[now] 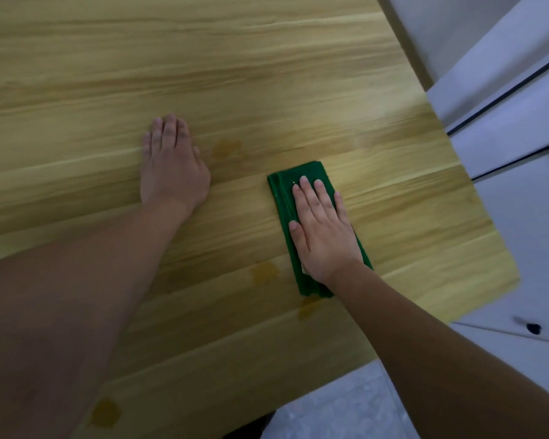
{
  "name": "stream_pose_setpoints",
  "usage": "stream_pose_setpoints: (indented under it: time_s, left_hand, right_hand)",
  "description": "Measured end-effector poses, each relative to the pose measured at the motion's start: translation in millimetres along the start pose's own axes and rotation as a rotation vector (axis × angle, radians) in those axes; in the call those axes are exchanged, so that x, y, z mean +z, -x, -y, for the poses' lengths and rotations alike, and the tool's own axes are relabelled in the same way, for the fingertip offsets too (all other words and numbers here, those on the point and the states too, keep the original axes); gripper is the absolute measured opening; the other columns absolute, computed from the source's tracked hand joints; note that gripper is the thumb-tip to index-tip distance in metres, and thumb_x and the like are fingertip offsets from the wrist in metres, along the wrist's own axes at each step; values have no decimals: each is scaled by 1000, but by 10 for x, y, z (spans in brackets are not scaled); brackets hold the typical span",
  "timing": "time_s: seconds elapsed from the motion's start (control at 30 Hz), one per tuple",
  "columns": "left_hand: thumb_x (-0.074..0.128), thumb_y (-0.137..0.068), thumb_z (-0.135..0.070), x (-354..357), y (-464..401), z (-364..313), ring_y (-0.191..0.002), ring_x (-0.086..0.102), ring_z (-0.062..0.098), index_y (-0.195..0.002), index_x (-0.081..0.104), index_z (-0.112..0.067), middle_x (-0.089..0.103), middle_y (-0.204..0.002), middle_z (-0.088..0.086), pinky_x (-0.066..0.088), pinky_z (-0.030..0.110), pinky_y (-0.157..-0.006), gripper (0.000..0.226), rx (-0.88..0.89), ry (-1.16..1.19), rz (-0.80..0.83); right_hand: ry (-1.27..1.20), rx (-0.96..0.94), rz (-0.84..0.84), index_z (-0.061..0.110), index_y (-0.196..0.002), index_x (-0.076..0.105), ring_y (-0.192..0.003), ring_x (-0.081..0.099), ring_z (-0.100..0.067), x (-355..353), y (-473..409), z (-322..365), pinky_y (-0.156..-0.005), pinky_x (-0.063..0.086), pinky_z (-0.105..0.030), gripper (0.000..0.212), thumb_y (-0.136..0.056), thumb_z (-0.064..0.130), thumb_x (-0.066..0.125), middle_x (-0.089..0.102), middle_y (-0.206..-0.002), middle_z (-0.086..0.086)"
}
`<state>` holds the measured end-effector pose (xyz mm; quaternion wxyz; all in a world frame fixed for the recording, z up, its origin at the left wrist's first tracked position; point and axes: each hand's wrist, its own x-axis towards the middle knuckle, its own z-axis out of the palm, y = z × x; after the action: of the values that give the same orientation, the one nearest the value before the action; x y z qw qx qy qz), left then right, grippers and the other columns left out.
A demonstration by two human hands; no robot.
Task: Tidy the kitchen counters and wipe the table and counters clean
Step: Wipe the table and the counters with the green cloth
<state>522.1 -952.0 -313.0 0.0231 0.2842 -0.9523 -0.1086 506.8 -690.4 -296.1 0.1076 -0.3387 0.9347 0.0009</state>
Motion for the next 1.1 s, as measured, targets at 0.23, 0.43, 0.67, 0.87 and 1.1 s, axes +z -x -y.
stream_pose_setpoints:
  time_s: [0.23,0.43,0.67,0.87,1.1]
  left_hand:
    - [27,-100,-25,-9,43,-34,-148,6,26,-151,20,-4,14,-160,10,4,39,-121,55,-7,-28,-1]
    - [25,-100,-25,-31,47,-35,-148,8,27,-151,20,-3,15,-160,11,6,40,-121,55,-3,-49,2]
    - [25,-100,-26,29,42,-18,-147,10,27,-150,21,-3,17,-159,11,7,40,-120,56,-7,-40,-15]
    - [27,-99,-25,-7,53,-17,-147,12,28,-149,23,-1,20,-158,13,7,41,-120,55,11,-37,-21]
    - [28,-98,-25,-33,60,-22,-147,11,29,-150,22,-1,19,-158,13,6,41,-120,57,2,-28,-12]
  right_hand:
    - [-34,-2,-8,13,-153,5,-148,-9,-17,130,703,46,-119,3,-46,59,-101,40,9,-1,-161,-1]
    - [-18,-13,-2,12,-153,6,-148,-8,-18,175,954,48,-119,5,-47,60,-101,40,8,0,-161,-1]
    - [-6,-7,-7,13,-154,7,-148,-8,-18,210,957,34,-119,5,-47,60,-100,40,9,0,-161,-1]
    - [18,19,2,11,-153,11,-148,-3,-19,224,1083,55,-118,8,-46,59,-101,39,11,4,-161,-3]
    - [22,35,10,14,-154,10,-148,-4,-16,170,1045,65,-119,4,-44,60,-100,40,12,3,-161,0]
